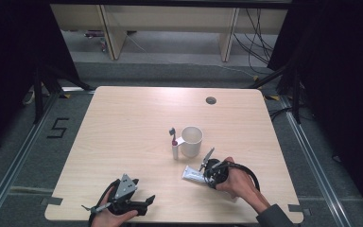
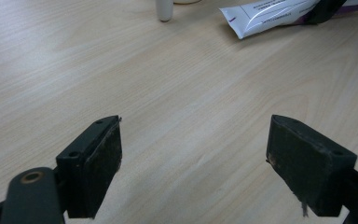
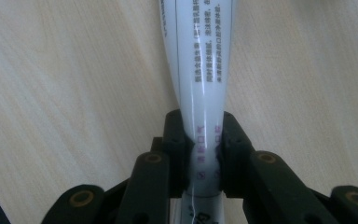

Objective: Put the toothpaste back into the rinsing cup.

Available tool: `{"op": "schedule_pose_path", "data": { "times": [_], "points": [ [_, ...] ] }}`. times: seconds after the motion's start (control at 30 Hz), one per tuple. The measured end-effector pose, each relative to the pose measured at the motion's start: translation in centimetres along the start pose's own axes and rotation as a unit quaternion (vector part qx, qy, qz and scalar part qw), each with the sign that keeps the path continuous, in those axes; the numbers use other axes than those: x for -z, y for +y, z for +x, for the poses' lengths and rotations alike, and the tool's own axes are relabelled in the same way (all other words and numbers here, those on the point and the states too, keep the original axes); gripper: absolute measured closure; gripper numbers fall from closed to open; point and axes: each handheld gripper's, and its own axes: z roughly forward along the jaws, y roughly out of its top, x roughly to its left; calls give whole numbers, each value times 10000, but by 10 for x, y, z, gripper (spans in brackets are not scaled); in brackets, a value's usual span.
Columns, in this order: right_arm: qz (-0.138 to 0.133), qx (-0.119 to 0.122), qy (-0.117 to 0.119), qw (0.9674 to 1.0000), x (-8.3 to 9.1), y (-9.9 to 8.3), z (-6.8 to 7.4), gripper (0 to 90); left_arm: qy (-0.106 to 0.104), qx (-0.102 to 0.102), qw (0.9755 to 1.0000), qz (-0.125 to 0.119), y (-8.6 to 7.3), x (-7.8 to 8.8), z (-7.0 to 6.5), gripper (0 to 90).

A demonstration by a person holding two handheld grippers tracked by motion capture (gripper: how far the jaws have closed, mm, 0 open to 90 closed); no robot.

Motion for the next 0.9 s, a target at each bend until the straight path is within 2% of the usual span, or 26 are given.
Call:
{"op": "schedule_pose_path", "data": {
  "times": [0.03, 0.1, 0.2, 0.27, 0.3, 0.33, 0.4, 0.43, 0.47, 0.53, 0.57, 0.6, 0.67, 0.77, 0.8, 0.9],
  "points": [
    [-7, 32, 10, 10000, 0, 0, 0, 767, -1, 45, 10000, -55, 0, -1, -1, 179],
    [79, -5, -12, 10000, 0, 1, 0, 767, -3, -62, 10000, 75, 0, 0, 0, 179],
    [146, 32, -3, 9999, -1, 3, 0, 767, 23, -10, 10000, 32, 0, -1, -2, 179],
    [185, 22, -1, 9998, 0, 3, 0, 767, 10, -84, 9999, 87, 0, 0, -1, 179],
    [237, 78, 14, 9997, -1, 5, 0, 767, -4, -90, 9999, 82, 0, 0, -1, 179],
    [271, 158, -80, 9995, -1, 5, -2, 767, -8, -93, 9999, 80, 0, 0, -1, 180],
    [433, 58, -82, 9990, -1, 6, 1, 767, -10, -91, 9999, 83, 0, 0, -1, 180],
    [423, 135, -71, 9990, -1, 6, 0, 767, -10, -91, 9999, 83, 0, 0, -1, 180],
    [426, 69, -28, 9991, -1, 6, 1, 768, -5, -26, 10000, 17, 0, -1, -2, 179],
    [477, 215, -87, 9986, -1, 7, 0, 768, 12, -45, 10000, 30, 0, 0, -2, 180],
    [499, 216, -90, 9985, -1, 7, 1, 768, 17, -41, 10000, 28, 0, 0, -2, 180],
    [536, 118, -133, 9984, -1, 7, 2, 768, 1, -45, 10000, 29, 0, -1, -2, 179],
    [542, 234, -90, 9982, -1, 8, 1, 769, -5, -125, 9999, 91, 0, 1, -1, 180],
    [587, 194, -109, 9980, -1, 9, 2, 770, -1, -129, 9999, 59, 1, 1, -1, 180],
    [521, 317, -107, 9981, -1, 8, 1, 770, -16, -16, 10000, -41, 0, -1, -3, 180],
    [446, 229, -119, 9987, 0, 4, -1, 771, 3, -41, 10000, -10, 0, 0, -2, 180]
  ]
}}
